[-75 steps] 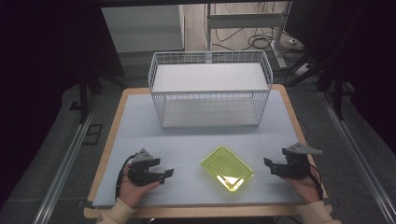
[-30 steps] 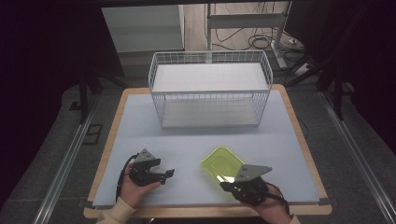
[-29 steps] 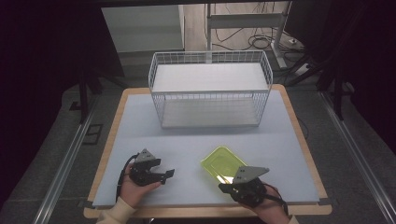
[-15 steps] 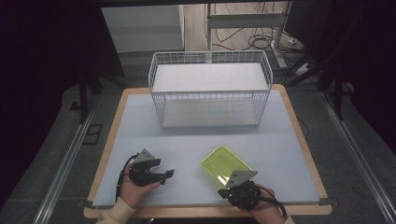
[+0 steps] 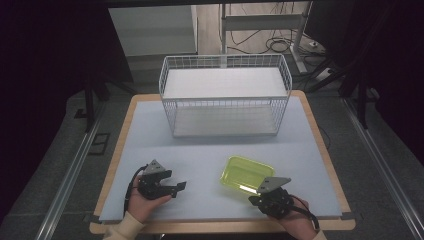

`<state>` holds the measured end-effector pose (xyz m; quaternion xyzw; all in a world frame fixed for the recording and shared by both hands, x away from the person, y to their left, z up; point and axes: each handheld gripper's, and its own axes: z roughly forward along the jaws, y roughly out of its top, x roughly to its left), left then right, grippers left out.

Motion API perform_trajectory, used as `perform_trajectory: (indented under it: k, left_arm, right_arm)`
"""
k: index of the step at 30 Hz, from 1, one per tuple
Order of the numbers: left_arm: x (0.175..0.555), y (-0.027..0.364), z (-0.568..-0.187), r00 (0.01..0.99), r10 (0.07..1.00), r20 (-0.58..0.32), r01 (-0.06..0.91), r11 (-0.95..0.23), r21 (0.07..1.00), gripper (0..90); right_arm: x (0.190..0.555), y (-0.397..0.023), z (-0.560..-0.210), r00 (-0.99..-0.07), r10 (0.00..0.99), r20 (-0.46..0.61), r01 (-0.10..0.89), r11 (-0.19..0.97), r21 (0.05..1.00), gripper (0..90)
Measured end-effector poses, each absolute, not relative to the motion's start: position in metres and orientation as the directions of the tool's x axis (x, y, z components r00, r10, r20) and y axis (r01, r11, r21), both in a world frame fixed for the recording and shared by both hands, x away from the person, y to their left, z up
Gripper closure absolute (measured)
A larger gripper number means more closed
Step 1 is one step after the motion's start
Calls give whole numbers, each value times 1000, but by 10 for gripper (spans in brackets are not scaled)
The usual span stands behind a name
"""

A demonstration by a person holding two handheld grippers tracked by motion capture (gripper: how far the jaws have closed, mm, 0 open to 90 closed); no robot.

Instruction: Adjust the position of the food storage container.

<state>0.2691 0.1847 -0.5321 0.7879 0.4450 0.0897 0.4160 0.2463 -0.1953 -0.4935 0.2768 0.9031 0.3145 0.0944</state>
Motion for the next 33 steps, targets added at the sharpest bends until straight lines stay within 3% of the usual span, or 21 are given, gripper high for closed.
perform_trajectory:
  k: [19, 24, 33]
  left_arm:
    - [269, 184, -532, 598, 768, -228, 623, -266, 736, 238]
    - [269, 184, -532, 596, 771, -227, 623, -265, 736, 237]
    - [268, 183, -526, 591, 772, -235, 614, -242, 751, 237]
  right_arm:
    - [258, -217, -493, -803, 595, 10, 467, 619, 632, 900]
    - [251, -217, -473, -809, 588, -13, 408, 577, 707, 900]
    - [290, -254, -442, -654, 753, -75, 458, 474, 752, 900]
